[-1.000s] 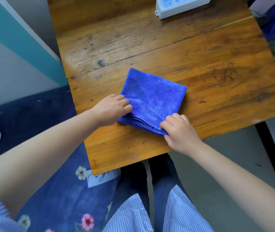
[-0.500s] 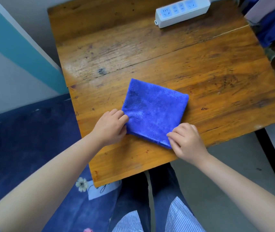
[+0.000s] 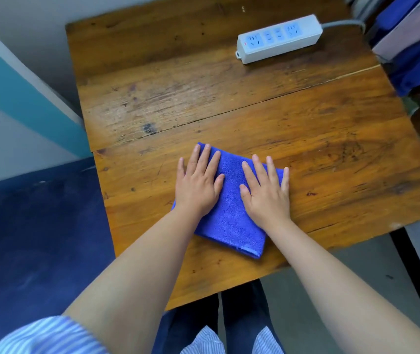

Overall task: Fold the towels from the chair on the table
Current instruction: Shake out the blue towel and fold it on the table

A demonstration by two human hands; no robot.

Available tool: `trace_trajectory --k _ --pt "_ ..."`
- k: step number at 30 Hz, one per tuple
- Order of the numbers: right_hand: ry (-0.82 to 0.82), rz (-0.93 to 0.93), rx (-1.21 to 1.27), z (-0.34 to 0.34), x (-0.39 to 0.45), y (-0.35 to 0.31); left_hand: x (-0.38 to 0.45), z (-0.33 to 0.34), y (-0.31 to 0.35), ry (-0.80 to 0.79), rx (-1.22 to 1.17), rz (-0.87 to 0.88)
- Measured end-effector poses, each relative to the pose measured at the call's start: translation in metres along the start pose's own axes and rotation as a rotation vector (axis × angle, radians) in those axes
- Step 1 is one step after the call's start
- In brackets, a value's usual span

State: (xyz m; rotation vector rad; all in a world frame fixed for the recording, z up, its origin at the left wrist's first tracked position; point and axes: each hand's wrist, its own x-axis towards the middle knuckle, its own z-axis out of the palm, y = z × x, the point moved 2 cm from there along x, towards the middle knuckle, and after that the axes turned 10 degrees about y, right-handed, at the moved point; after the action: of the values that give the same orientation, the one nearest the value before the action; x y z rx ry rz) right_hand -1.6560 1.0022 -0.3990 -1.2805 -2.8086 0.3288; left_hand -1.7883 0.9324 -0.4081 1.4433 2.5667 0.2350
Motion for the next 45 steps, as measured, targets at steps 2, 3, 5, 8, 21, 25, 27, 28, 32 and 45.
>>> trace_trajectory --k 2,3,5,8,21,25,27,28,32,45 --pt "-0.019 -0.049 0.001 -0.003 0.005 0.01 -0.002 0.0 -0.004 0.013 -0.033 -0.034" --pt "-0.027 -0.058 -0.001 -0.003 0.009 0.015 0.0 0.001 -0.004 0.011 -0.05 -0.034" --pt "-0.043 -0.061 -0.014 -0.002 0.013 0.021 0.002 0.003 -0.006 0.007 -0.045 -0.025" --pt "-0.048 0.035 0.02 0.001 0.012 0.032 -0.001 0.005 -0.015 0.004 -0.046 -0.078" --pt "-0.01 0.021 0.023 -0.028 0.0 0.035 -0.066 -0.011 -0.04 -0.025 0.026 -0.234" --pt "-0.05 -0.175 0.075 -0.033 0.018 0.003 -0.083 -0.02 -0.028 -0.082 0.042 -0.388" --pt "-0.091 -0.237 0.088 -0.036 0.037 -0.011 -0.085 -0.024 -0.021 -0.121 0.032 -0.48" --pt "-0.109 -0.269 0.092 -0.039 0.048 -0.02 -0.085 -0.025 -0.019 -0.128 0.007 -0.537" --pt "-0.206 -0.292 0.038 -0.041 0.082 -0.049 -0.089 -0.027 -0.016 -0.138 -0.181 -0.794" --pt "-0.388 -0.29 0.02 -0.031 0.105 -0.072 -0.087 -0.028 0.004 0.053 -0.458 -1.175"
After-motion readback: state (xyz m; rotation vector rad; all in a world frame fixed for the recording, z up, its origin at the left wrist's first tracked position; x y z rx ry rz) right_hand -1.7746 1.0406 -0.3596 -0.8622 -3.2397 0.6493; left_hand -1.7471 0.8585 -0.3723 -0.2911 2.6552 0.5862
